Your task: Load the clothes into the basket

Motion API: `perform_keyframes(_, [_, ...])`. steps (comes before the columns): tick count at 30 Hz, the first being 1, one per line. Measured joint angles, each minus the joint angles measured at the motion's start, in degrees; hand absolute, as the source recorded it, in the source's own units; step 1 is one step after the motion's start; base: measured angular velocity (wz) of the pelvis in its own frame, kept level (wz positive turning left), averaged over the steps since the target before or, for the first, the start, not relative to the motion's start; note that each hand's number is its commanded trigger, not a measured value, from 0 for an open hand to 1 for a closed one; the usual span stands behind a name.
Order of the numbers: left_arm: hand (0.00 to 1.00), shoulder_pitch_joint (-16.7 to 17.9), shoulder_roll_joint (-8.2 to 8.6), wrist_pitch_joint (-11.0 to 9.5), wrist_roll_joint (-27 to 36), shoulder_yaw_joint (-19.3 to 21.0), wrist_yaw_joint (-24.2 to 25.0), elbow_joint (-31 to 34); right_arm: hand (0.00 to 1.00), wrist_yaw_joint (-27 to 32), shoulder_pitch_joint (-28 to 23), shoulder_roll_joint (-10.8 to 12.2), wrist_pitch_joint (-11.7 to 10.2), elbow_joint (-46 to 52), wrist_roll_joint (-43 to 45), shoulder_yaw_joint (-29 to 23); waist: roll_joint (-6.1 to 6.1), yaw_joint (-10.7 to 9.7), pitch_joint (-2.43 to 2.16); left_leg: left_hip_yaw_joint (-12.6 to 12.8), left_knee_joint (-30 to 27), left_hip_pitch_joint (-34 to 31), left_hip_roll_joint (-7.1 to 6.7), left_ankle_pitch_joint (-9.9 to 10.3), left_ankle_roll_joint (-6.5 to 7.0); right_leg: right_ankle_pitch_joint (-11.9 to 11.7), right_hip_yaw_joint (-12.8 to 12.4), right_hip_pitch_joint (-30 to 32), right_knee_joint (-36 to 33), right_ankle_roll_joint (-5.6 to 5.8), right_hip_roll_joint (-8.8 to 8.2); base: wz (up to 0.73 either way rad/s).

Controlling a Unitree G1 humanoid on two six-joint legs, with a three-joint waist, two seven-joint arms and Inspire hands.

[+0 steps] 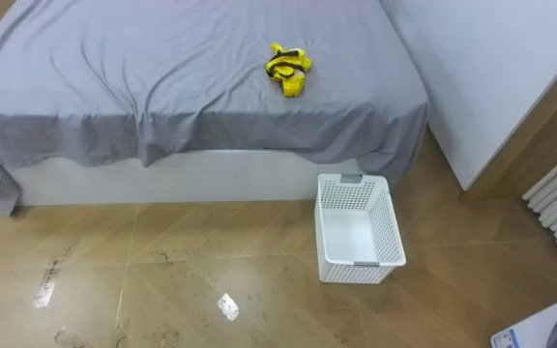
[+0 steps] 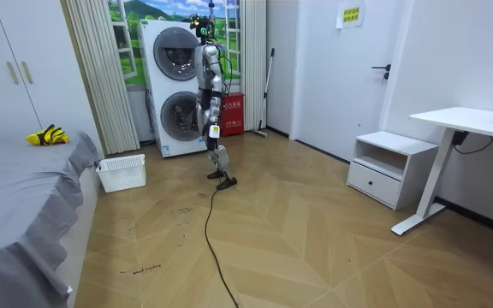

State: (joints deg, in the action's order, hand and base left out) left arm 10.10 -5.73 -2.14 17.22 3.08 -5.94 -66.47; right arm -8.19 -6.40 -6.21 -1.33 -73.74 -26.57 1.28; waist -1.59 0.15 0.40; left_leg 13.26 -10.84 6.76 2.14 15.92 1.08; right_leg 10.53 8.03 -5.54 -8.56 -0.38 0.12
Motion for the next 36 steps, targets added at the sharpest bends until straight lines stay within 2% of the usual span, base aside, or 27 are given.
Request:
perform_keyframes(15, [0.00, 0.22, -0.06, 0.01, -0.95, 0.03, -0.01, 0.00, 0.00, -0.02, -0.05, -0.01, 0.02, 0.00, -0.36, 0.89, 0.11, 0.04, 0.06, 0.00, -0.48, 0.00, 0.02, 0.00, 0.00, 0.00, 0.06, -0.56, 0.03, 0.00, -0.03, 0.00])
perform_keyframes(26, [0.00, 0.16, -0.56, 0.01, -1.73, -1.57, -0.01, 0.10, 0.00, 0.03, -0.03, -0.03, 0.06, 0.07, -2.29, 1.54, 0.34, -0.54, 0.04, -0.51, -0.18, -0.10, 0.00, 0.00, 0.00, 0.00, 0.98, -0.78, 0.02, 0.00, -0.12, 0.02])
perform_keyframes(36, [0.00, 0.23, -0.60, 0.06, -1.96, -1.27, 0.00, 0.24, 0.00, 0.10, 0.03, -0.03, 0.17, 0.11, -1.86, 1.60, 0.14, -0.36, 0.04, -1.01, -0.40, -0.28, -0.02, -0.01, 0.01, 0.00, 1.51, -0.46, 0.02, 0.00, -0.11, 0.01])
